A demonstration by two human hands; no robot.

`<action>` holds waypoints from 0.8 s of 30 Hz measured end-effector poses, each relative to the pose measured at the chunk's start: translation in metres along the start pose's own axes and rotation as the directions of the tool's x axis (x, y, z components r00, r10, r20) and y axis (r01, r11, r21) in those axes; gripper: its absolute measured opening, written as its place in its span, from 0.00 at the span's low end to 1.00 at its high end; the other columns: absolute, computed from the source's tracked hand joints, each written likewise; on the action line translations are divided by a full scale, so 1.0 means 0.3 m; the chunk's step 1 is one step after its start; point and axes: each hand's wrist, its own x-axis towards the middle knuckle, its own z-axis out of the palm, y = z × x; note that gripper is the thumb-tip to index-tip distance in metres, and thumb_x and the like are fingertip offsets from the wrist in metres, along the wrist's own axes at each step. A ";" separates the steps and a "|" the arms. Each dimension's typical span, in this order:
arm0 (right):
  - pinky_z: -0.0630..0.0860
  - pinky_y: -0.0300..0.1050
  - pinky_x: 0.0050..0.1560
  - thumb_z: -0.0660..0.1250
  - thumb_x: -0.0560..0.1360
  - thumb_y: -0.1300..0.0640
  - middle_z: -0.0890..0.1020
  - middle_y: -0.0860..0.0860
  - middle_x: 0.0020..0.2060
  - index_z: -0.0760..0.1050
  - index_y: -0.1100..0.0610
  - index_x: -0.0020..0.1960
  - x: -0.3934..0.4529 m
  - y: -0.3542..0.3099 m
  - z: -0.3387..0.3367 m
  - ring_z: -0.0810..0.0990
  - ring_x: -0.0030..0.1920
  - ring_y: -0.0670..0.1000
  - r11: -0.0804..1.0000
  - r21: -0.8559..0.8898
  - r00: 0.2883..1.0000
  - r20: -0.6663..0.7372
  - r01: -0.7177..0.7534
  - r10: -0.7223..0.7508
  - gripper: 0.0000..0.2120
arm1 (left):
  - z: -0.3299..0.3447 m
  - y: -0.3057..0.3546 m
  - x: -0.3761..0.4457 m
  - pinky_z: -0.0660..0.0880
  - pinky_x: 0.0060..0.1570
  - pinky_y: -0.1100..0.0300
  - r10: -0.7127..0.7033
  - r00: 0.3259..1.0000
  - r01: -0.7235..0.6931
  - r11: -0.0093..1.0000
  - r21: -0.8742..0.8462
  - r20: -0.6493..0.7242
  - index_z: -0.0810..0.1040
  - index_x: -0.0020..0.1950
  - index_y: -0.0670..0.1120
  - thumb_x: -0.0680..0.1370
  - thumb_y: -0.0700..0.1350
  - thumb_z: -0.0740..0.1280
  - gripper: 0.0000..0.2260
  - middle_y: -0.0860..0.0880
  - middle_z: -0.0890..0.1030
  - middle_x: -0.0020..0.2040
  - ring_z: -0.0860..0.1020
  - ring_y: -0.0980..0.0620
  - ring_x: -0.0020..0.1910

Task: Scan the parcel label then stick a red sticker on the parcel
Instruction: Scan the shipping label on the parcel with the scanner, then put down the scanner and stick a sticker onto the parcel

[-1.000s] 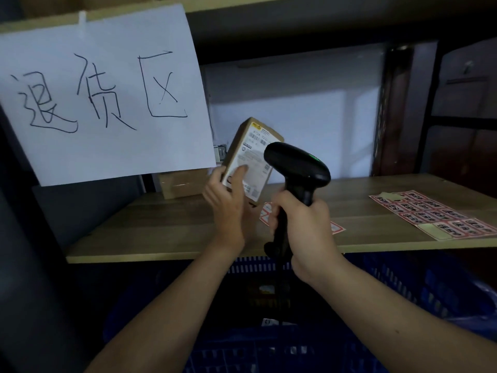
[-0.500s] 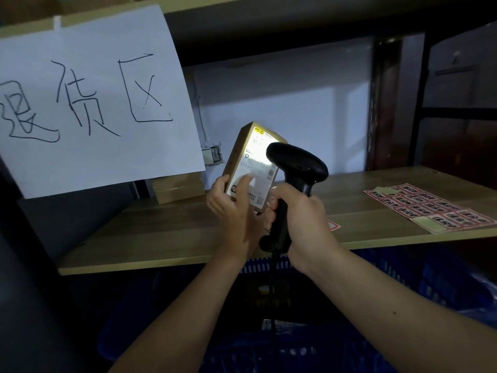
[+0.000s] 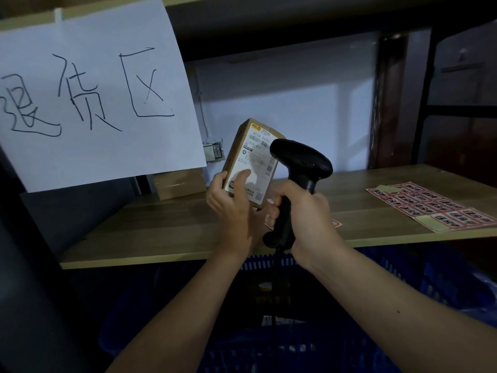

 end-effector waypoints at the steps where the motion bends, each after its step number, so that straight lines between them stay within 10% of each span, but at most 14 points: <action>1: 0.69 0.45 0.29 0.66 0.71 0.64 0.72 0.54 0.22 0.71 0.59 0.30 0.000 -0.009 -0.004 0.69 0.24 0.52 1.000 -0.026 1.000 -0.005 0.014 -0.014 0.11 | -0.012 0.015 0.011 0.72 0.60 0.45 -0.085 0.996 0.085 0.996 0.005 0.022 0.73 0.56 0.52 0.69 0.55 0.70 0.18 0.53 0.68 0.57 0.65 0.53 0.59; 7: 0.70 0.47 0.34 0.66 0.74 0.51 0.75 0.53 0.35 0.68 0.53 0.49 0.120 -0.102 -0.078 0.74 0.32 0.50 0.824 -0.535 0.977 0.011 0.185 -0.212 0.09 | -0.059 0.000 0.026 0.70 0.60 0.47 -0.081 0.972 0.101 0.992 -0.081 0.223 0.69 0.63 0.48 0.61 0.42 0.81 0.34 0.40 0.63 0.65 0.64 0.43 0.63; 12: 0.66 0.45 0.31 0.60 0.73 0.44 0.77 0.50 0.37 0.63 0.54 0.52 0.248 -0.132 -0.228 0.77 0.36 0.53 0.244 -0.922 0.910 0.202 0.301 -0.361 0.15 | -0.085 -0.055 0.059 0.70 0.59 0.54 -0.160 0.931 0.185 0.982 -0.046 0.328 0.66 0.61 0.57 0.62 0.50 0.80 0.34 0.47 0.62 0.65 0.61 0.53 0.60; 24: 0.74 0.53 0.49 0.62 0.76 0.46 0.80 0.62 0.56 0.67 0.61 0.64 0.384 -0.069 -0.510 0.79 0.54 0.64 -0.268 -0.963 0.984 0.060 0.014 -0.166 0.23 | -0.103 -0.144 0.028 0.68 0.57 0.53 -0.327 0.833 0.277 0.945 0.175 0.447 0.65 0.63 0.55 0.63 0.56 0.78 0.34 0.46 0.61 0.64 0.64 0.44 0.64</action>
